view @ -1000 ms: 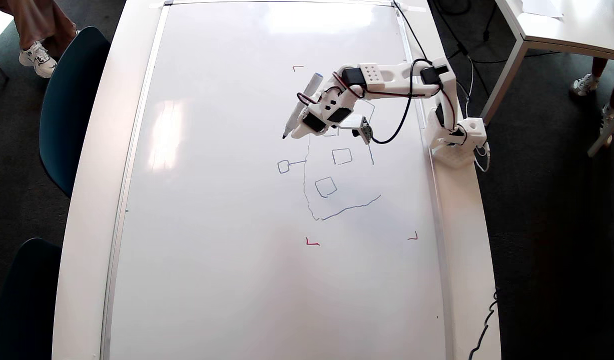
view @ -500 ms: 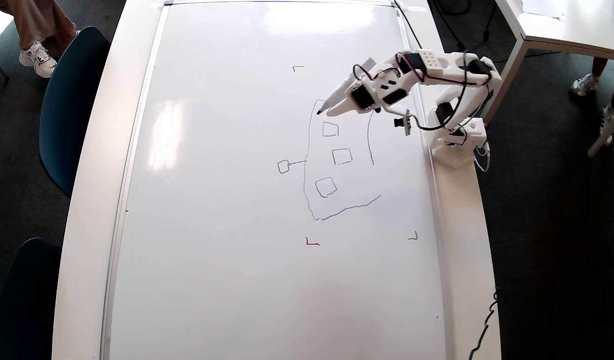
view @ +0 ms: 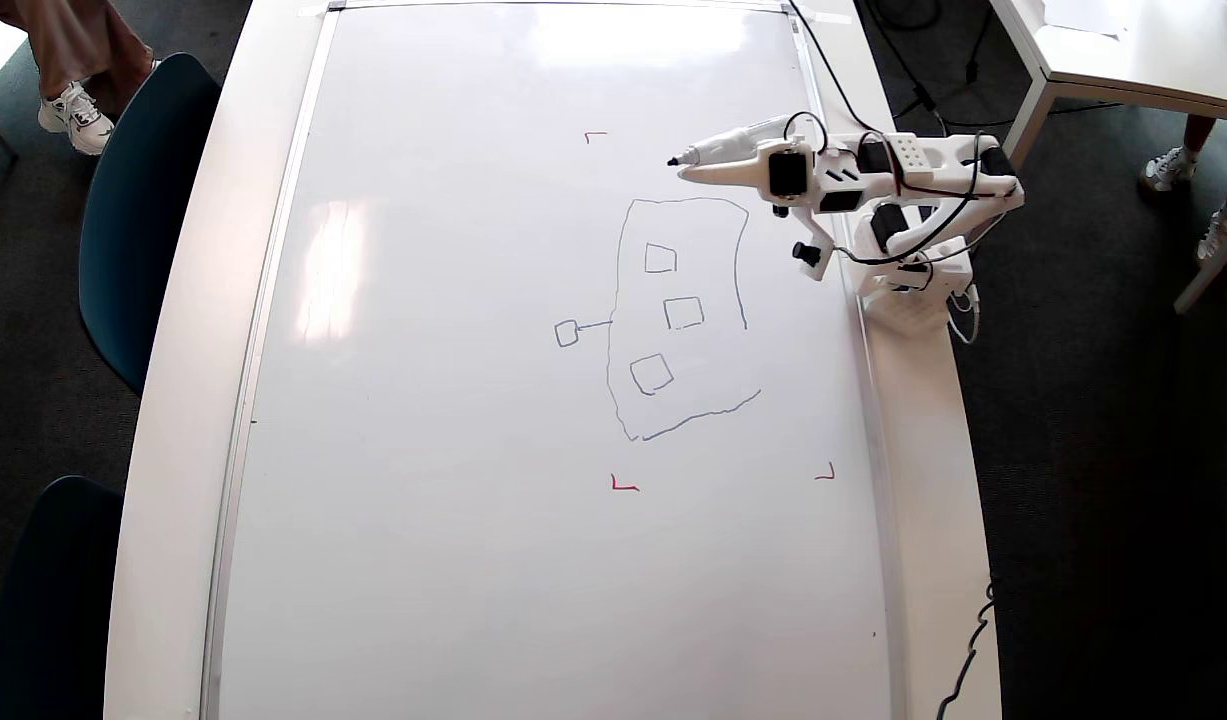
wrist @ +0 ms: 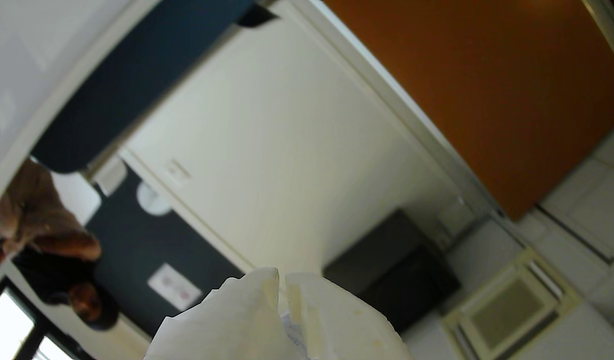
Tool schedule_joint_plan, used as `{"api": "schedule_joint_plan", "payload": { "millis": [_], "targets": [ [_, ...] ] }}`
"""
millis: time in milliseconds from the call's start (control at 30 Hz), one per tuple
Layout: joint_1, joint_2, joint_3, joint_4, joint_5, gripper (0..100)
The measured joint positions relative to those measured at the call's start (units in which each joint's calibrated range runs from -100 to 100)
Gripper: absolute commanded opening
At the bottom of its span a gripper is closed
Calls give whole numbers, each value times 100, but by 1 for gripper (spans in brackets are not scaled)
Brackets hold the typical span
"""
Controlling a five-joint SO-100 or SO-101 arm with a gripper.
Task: Draw on a whiteboard a robot head using a pen attached to the gripper
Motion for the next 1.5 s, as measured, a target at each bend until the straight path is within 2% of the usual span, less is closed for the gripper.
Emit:
{"api": "schedule_joint_plan", "payload": {
  "millis": [100, 300, 600, 933, 1233, 1333, 1500],
  "targets": [
    [7, -447, 472, -924, 0, 1],
    [0, -1087, 681, -1421, -11, 1],
    [-15, -1685, 844, -2490, -760, 1],
    [0, -2578, 1325, -4005, -802, 1],
    [-398, -2645, 1506, -6162, -834, 1],
    [-552, -2814, 1942, -6915, -807, 1],
    [-567, -3521, 2768, -7411, -823, 1]
  ]
}}
